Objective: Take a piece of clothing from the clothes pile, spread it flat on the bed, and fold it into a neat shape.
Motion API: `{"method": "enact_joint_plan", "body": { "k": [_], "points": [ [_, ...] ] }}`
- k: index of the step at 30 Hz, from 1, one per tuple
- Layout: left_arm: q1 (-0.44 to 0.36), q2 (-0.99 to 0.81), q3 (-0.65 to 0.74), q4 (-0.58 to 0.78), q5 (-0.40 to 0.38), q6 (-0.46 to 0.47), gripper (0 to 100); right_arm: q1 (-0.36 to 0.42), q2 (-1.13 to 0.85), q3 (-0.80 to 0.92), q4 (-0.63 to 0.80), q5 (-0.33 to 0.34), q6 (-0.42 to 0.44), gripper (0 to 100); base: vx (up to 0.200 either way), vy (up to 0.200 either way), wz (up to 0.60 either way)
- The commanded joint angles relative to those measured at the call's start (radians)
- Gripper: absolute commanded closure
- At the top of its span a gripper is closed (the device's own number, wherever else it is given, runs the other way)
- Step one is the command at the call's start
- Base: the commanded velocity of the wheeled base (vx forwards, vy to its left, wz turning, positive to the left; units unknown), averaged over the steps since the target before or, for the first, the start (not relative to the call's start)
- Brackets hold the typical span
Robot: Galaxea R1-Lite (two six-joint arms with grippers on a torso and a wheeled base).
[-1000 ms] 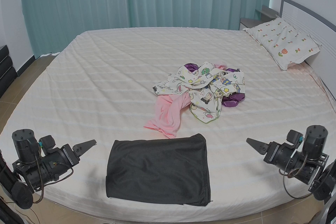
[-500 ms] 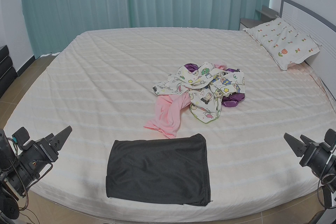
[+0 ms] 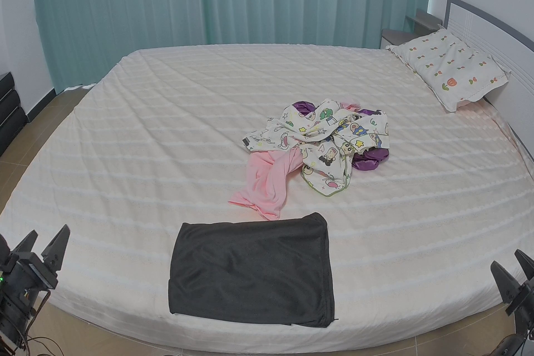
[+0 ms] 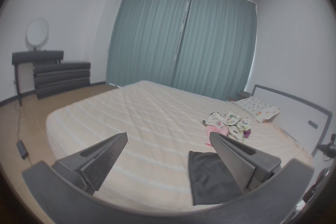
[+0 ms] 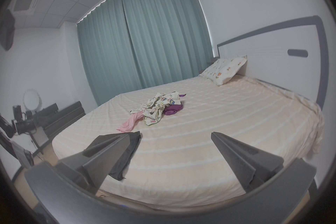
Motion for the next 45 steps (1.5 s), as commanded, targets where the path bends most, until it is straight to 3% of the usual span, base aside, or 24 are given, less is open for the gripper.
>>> {"method": "enact_joint_plan", "body": {
  "k": [1,8,12,16,19,23,31,33,34,36,39,45],
  "points": [
    [0.000,-0.411,0.013,0.224,0.160,0.158,0,-0.083,-0.378,0.017,0.232,-0.002,-0.142,0,0.000,0.000,0.00],
    [0.023,-0.548,0.017,0.321,0.246,0.193,0,-0.150,-0.373,0.017,0.260,0.004,-0.167,0,0.000,0.000,0.00],
    [0.026,-0.633,0.017,0.388,0.248,0.218,0,-0.206,-0.376,0.017,0.261,0.010,-0.181,0,0.000,0.000,0.00],
    [0.067,-0.773,0.017,0.548,0.242,0.292,0,-0.265,-0.442,0.017,0.272,0.076,-0.184,0,0.000,0.000,0.00],
    [0.087,-0.830,0.017,0.631,0.228,0.296,0,-0.282,-0.473,0.017,0.266,0.107,-0.185,0,0.000,0.000,0.00],
    [0.087,-0.827,0.017,0.640,0.219,0.281,0,-0.282,-0.473,0.017,0.269,0.113,-0.176,0,0.000,0.000,0.00],
    [0.087,-0.825,0.017,0.643,-0.061,0.270,0,-0.282,-0.473,0.017,0.260,0.217,-0.199,0,0.000,0.000,0.00],
    [0.087,-0.825,0.017,0.643,-0.068,0.273,0,-0.282,-0.473,0.017,0.260,0.228,-0.204,0,0.000,0.000,0.00],
    [0.087,-0.825,0.017,0.643,-0.088,0.275,0,-0.282,-0.473,0.017,0.263,0.306,-0.204,0,0.000,0.000,0.00],
    [0.087,-0.825,0.017,0.643,-0.117,0.270,0,-0.282,-0.471,0.017,0.264,0.340,-0.201,0,0.000,0.000,0.00],
    [0.087,-0.824,0.017,0.646,-0.160,0.273,0,-0.284,-0.473,0.016,0.273,0.337,-0.208,0,0.000,0.000,0.00],
    [0.087,-0.822,0.016,0.648,-0.174,0.279,0,-0.285,-0.471,0.010,0.299,0.308,-0.216,0,0.000,0.000,0.00]
  ]
}}
